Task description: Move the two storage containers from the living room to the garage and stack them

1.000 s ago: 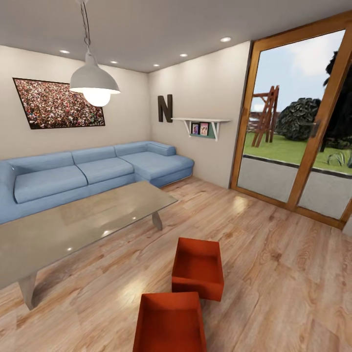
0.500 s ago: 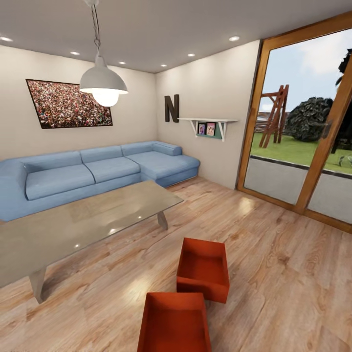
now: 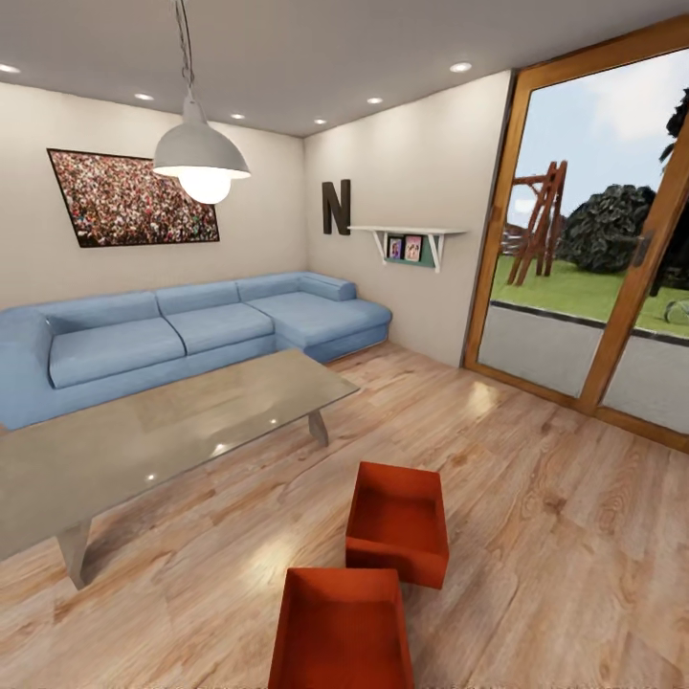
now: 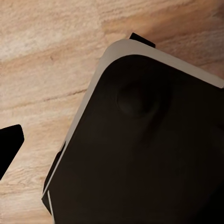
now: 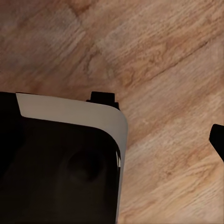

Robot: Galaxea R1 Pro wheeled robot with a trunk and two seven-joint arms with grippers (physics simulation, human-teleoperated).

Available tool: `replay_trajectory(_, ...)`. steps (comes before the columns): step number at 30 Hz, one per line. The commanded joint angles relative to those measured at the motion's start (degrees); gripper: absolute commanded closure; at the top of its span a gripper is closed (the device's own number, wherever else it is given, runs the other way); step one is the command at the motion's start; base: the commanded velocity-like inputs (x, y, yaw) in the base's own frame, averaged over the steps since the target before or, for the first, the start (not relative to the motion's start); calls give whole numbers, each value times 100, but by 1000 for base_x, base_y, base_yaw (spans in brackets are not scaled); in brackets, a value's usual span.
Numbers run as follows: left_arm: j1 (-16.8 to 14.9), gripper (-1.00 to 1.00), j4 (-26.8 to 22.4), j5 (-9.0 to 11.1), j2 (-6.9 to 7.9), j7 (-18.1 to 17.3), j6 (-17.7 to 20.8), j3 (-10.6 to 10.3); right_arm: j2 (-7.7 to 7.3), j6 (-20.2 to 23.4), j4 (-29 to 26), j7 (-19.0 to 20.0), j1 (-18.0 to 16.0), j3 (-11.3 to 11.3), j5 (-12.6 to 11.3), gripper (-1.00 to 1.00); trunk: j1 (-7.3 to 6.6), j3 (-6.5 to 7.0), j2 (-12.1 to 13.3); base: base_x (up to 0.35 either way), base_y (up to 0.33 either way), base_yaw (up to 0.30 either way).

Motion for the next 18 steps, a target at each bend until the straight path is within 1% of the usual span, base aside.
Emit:
replay_trajectory(1,-1,-100,-3,-13,-3,12,-12,40,4,-35,17,23,-7,44,-58,-100,0,-15,-3,0,0,0)
replay_trajectory(6,-1,-100,-8,-25,12,10,-15,9,9,-27,17,21,-7,63,-45,-100,0,-60,-3,0,0,0)
replay_trajectory(12,-1,-100,4,-57,97,11,-15,-21,19,10,17,17,-7,88,-36,-100,0,-115,-3,0,0,0)
replay_trajectory(18,-1,-100,15,-64,98,14,-15,-20,30,17,17,12,-7,84,-31,-100,0,-170,-3,0,0,37)
